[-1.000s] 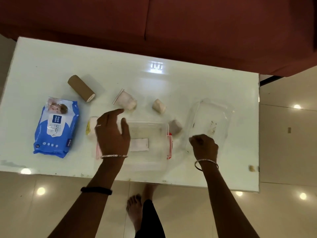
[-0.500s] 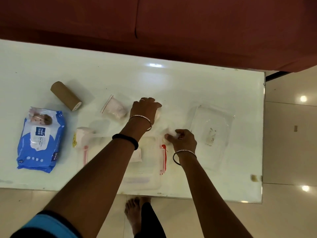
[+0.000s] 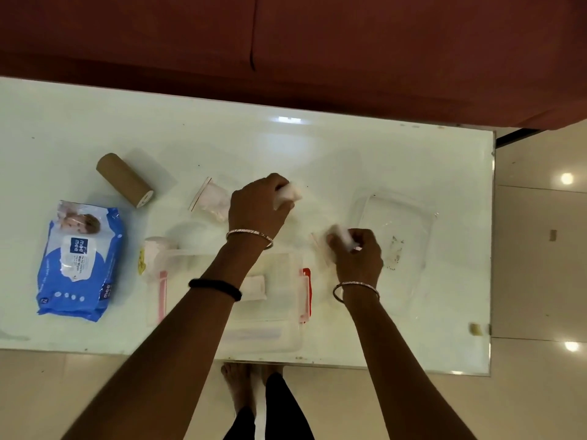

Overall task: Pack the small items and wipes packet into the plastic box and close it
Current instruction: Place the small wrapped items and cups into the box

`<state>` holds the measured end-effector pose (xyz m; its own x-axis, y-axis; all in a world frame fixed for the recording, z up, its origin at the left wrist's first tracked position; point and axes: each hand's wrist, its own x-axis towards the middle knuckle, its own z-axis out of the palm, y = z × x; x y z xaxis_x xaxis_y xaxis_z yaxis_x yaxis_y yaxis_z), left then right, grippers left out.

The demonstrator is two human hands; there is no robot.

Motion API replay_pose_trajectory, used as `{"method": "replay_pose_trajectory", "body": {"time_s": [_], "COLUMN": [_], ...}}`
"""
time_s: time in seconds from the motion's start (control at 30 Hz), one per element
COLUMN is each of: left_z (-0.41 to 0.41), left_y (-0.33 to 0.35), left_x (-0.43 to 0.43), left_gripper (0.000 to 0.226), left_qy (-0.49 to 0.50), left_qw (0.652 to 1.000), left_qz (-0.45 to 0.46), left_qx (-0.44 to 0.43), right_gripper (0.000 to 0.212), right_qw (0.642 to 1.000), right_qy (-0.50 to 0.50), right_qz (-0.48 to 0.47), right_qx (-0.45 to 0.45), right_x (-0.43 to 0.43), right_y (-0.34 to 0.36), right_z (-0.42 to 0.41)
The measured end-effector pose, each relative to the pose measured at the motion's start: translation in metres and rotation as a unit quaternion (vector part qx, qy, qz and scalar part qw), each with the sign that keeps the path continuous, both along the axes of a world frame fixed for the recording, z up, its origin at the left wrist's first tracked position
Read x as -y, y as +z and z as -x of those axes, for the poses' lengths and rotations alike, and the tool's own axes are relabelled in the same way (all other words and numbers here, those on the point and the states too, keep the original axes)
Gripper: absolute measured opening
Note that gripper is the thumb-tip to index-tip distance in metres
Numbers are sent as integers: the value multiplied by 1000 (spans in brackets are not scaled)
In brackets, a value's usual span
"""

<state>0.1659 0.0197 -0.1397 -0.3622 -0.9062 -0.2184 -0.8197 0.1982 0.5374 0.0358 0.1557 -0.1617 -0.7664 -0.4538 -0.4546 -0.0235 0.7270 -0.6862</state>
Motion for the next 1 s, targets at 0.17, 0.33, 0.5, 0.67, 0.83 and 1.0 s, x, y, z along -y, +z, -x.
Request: {"method": "replay_pose_trajectory", "body": {"time_s": [0.17,0.33,0.5,0.67,0.83,1.0], "left_z": [-49,-105,-154,-191,-194,-179], "left_y": [32,46,55,55,43,32], "left_x": [-29,-63,-91,-102,-103,-98], "left_gripper": [35,34,30,33,36,37], "left_qy": [144,224,265,277,264,283], "left_qw": [976,960,952,956,954,936], "left_qz": [-20,-44,-49,-17,-94,-149], "left_qx": [-162,-165,-146,-97,-111,-145], "right_gripper": [28,36,37,32,39,41], "right_qw": [987,974,962,971,981,981], "right_qy": [-128,-82,-14,138,147,148], "right_qz": [96,205,216,119,106,115], "right_qx": [16,54,166,152,65,44], "right_x": [2,-2,-18,-33,-30,-18], "right_y": [28,60,71,57,47,46], "right_z": [9,-18,-80,-143,-139,-118]}}
